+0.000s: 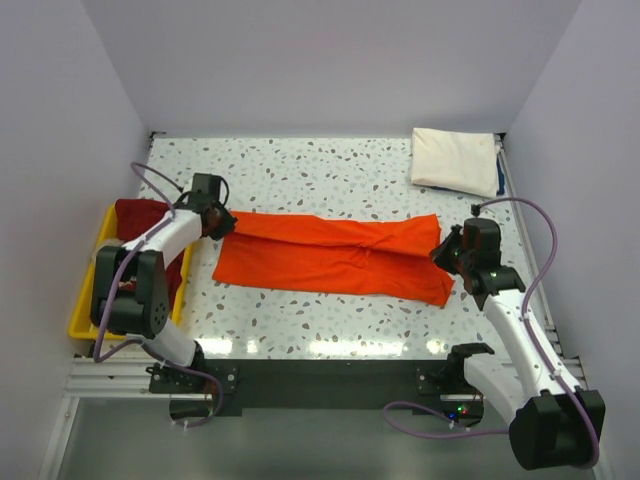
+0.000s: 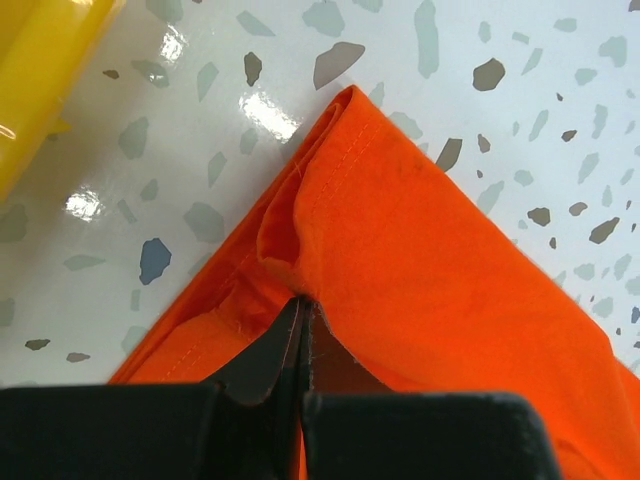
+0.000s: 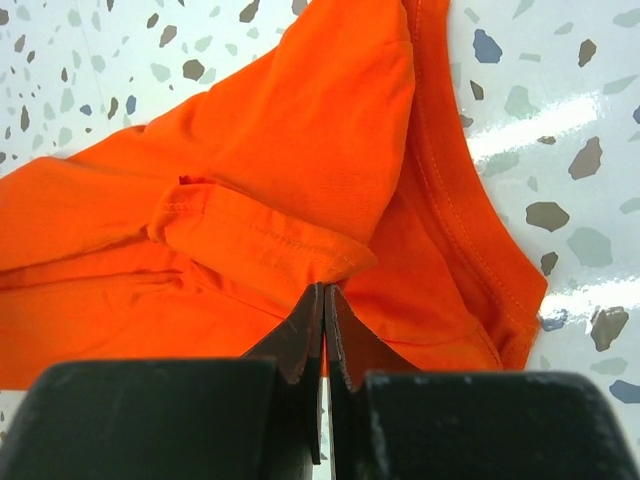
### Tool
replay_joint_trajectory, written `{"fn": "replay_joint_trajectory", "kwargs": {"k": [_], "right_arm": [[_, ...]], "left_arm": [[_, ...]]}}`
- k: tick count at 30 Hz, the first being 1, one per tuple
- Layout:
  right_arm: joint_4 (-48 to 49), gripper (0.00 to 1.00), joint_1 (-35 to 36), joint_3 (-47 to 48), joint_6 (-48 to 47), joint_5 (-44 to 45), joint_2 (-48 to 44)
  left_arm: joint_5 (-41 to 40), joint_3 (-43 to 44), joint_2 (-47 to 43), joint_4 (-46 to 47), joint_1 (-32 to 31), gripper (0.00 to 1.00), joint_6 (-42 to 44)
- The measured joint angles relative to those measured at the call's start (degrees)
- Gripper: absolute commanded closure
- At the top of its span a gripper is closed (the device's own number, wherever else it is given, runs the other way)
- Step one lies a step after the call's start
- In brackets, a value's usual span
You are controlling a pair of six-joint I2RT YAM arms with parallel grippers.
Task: Fold and stack the t-shirts
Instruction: Fold the tshirt
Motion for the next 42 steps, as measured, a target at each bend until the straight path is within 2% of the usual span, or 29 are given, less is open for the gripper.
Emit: {"fn": "replay_joint_trajectory", "kwargs": {"k": [11, 13, 14, 15, 16, 17, 20, 21, 27, 31, 36, 42], "right_arm": [[-2.67, 1.00, -0.02, 0.46, -0.37, 2.64, -0.07], [-2.69, 0.98, 0.00, 0.28, -0.35, 2.58, -0.33], [-2.67, 0.89, 0.00, 0.11, -0.35, 2.56, -0.52], [-2.60, 0.83, -0.02, -0.24, -0.15, 2.38, -0.92], [-2.62, 0.75, 0.00, -0.68, -0.13, 2.16, -1.46], [-2.64, 0.62, -0.02, -1.18, -0.09, 1.84, -2.08], [-2.97, 0.47, -0.02, -2.29, -0.31, 0.39, -3.69], [-3.13, 0.45, -0.02, -2.34, -0.31, -0.26, -4.00], [-1.53, 0.43, 0.00, -2.05, -1.27, -4.48, -2.84], [2.80, 0.45, 2.27, 0.00, -1.60, -6.40, 6.49], [8.26, 0.45, 9.33, 5.22, -3.06, -5.55, 20.61], [14.45, 0.46, 12.66, 8.79, -5.25, -2.58, 28.79]], "left_arm": [[0.24, -0.66, -1.73, -0.39, 1.44, 1.00, 0.61], [0.52, -1.64, -2.03, -0.22, 1.44, 0.94, 0.63], [0.72, -2.10, -2.14, -0.13, 1.44, 0.89, 0.66], [1.11, -2.67, -2.19, -0.09, 1.46, 0.75, 0.74], [1.51, -3.32, -2.25, 0.15, 1.49, 0.68, 1.16], [1.81, -3.87, -2.36, 0.15, 1.51, 0.63, 1.29], [3.04, -4.98, -3.06, 0.11, 1.84, 0.50, 1.57], [3.45, -5.07, -3.56, -0.04, 2.05, 0.48, 1.88], [5.70, -4.22, -6.91, -0.74, 3.98, 0.47, 3.74], [8.13, -3.06, -7.93, -0.70, 4.11, 0.47, 5.05], [12.55, -2.97, -8.00, -0.55, 4.09, 0.47, 7.76], [17.62, -2.91, -8.59, -0.76, 4.09, 0.47, 12.26]]}}
